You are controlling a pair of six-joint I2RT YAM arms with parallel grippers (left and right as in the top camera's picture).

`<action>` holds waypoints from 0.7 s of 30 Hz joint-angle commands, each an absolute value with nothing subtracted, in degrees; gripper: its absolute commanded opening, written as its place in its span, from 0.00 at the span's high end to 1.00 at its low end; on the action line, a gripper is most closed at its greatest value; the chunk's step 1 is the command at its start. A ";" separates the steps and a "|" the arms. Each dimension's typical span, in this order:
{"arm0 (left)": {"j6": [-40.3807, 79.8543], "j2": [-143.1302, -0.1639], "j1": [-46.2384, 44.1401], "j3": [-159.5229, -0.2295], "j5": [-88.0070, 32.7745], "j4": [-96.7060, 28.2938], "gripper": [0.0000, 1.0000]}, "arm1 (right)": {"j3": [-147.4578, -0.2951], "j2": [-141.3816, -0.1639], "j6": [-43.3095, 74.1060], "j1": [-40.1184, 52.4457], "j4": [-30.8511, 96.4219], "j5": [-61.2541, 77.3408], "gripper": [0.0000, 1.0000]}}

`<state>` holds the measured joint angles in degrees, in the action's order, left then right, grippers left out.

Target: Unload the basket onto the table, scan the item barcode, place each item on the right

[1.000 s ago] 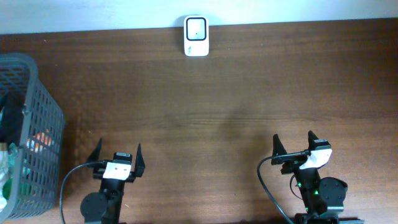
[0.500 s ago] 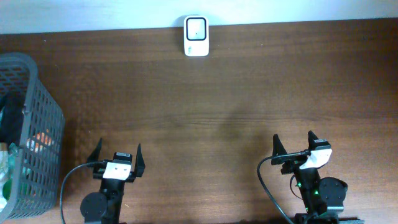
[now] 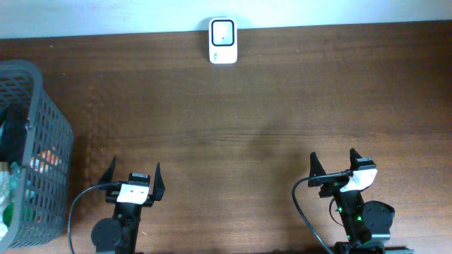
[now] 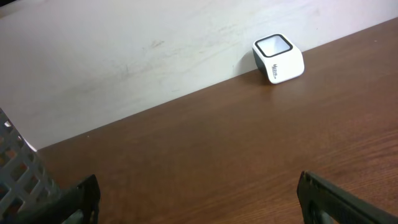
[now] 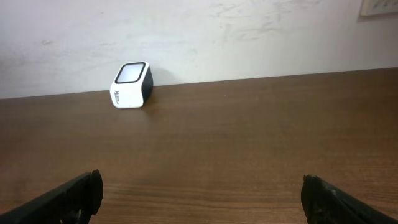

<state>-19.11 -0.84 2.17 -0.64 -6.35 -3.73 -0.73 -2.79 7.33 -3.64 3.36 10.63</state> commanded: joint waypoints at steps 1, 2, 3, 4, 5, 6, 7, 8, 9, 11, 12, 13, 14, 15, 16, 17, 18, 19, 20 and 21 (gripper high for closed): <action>-20.53 -0.30 2.31 -0.54 -3.18 -3.44 0.01 | -0.32 -2.52 7.53 -3.33 3.40 11.38 0.02; -20.71 -0.30 2.31 -0.54 -0.64 -3.14 0.01 | -0.32 -2.52 7.53 -3.33 3.40 11.38 0.02; -20.69 -0.30 2.31 -0.54 1.08 -3.40 0.01 | -0.32 -2.52 7.53 -3.33 3.40 11.38 0.02; -20.69 -0.30 2.31 -0.54 1.06 -4.93 0.01 | -0.32 -2.52 7.53 -3.33 3.40 11.38 0.02; -20.69 -0.34 2.31 -0.54 1.10 -4.60 0.01 | -0.32 -2.52 7.53 -3.33 3.40 11.38 0.02; -20.67 -0.34 2.31 -0.54 0.93 -4.62 0.01 | -0.32 -2.52 7.53 -3.33 3.40 11.40 0.02; -20.67 -0.36 2.31 -0.54 -0.23 -4.80 0.01 | -0.32 -2.52 7.53 -3.33 3.40 11.38 0.02; -20.67 -0.36 2.31 -0.54 -1.39 -4.08 0.01 | -0.32 -2.52 7.53 -3.33 3.40 11.40 0.02; -20.64 -0.36 2.31 -0.54 -5.37 -2.81 0.01 | -0.32 -2.52 7.53 -3.33 3.40 11.40 0.02; -15.38 -0.36 2.31 -0.64 -14.44 0.43 0.01 | -0.32 -2.52 7.53 -3.33 3.40 11.38 0.02; -11.57 -0.40 2.31 -1.69 -15.53 0.56 0.01 | -0.32 -2.52 7.53 -3.33 3.40 11.40 0.02; -9.76 -0.69 2.31 -2.90 -15.53 0.32 0.01 | -0.32 -2.52 7.53 -3.33 3.40 11.38 0.02; -9.02 -1.76 2.31 -5.19 -16.29 0.14 0.01 | -0.32 -2.52 7.53 -3.33 3.40 11.40 0.02; -9.02 -3.77 2.31 -8.03 -17.39 -0.60 0.01 | -0.32 -2.52 7.53 -3.33 3.40 11.40 0.02; -9.04 -10.39 2.31 -15.40 -19.03 -4.38 0.01 | -0.32 -2.57 7.53 -3.33 3.40 11.38 0.02; -9.04 -14.00 2.31 -18.52 -19.38 -5.80 0.01 | -0.32 -2.57 7.53 -3.33 3.40 11.38 0.02; -9.04 -18.63 2.31 -22.22 -19.59 -7.35 0.01 | -0.32 -2.57 7.53 -3.33 3.42 11.40 0.02; -9.04 -24.84 2.31 -27.44 -20.53 -9.96 0.01 | -0.32 -2.57 7.53 -3.33 3.40 11.38 0.02; -9.04 -31.59 2.31 -33.28 -20.84 -14.22 0.01 | -0.32 -2.57 7.53 -3.33 3.40 11.40 0.02; -9.04 -38.33 2.31 -38.92 -20.86 -19.66 0.01 | -0.32 -2.57 7.53 -3.33 3.40 11.40 0.02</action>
